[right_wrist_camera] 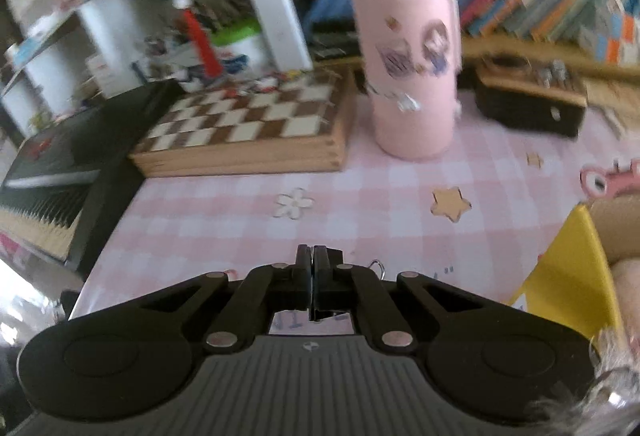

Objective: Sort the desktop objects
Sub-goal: 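Carry the grey toy car with the left tool toward the yellow box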

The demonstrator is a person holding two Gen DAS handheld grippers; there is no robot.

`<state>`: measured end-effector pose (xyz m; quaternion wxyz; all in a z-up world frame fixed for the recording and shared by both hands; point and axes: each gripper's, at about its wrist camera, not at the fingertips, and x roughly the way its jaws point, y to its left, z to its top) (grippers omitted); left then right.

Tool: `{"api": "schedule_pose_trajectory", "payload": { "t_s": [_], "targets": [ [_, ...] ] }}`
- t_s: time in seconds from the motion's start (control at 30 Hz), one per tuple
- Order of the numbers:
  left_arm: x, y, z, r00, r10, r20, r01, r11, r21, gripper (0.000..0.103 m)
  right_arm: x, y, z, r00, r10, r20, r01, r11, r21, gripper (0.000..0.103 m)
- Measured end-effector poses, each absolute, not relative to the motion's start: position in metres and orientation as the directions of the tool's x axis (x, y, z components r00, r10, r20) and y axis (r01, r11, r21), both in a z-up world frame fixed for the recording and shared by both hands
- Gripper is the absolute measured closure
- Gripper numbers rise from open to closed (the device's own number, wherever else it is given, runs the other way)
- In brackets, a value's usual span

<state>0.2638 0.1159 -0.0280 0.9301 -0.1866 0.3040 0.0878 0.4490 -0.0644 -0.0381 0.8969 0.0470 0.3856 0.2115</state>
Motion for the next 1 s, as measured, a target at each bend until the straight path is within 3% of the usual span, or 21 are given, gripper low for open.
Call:
{"api": "schedule_pose_trajectory", "payload": {
  "t_s": [0.23, 0.73, 1.0],
  "targets": [
    [0.24, 0.118, -0.015, 0.823, 0.035, -0.566, -0.25, 0.918, -0.308, 0.05, 0.403, -0.068, -0.012, 0.603, 0.443, -0.664, -0.424, 0.883, 0.203, 0.101],
    [0.162, 0.113, 0.022, 0.867, -0.052, -0.496, -0.118, 0.945, -0.305, 0.05, 0.286, -0.094, 0.035, 0.634, 0.471, -0.613, -0.43, 0.874, 0.228, 0.101],
    [0.116, 0.104, 0.022, 0.843, -0.134, -0.521, -0.023, 0.958, -0.284, 0.05, 0.198, -0.108, 0.035, 0.642, 0.454, -0.618, -0.416, 0.883, 0.217, 0.101]
  ]
}}
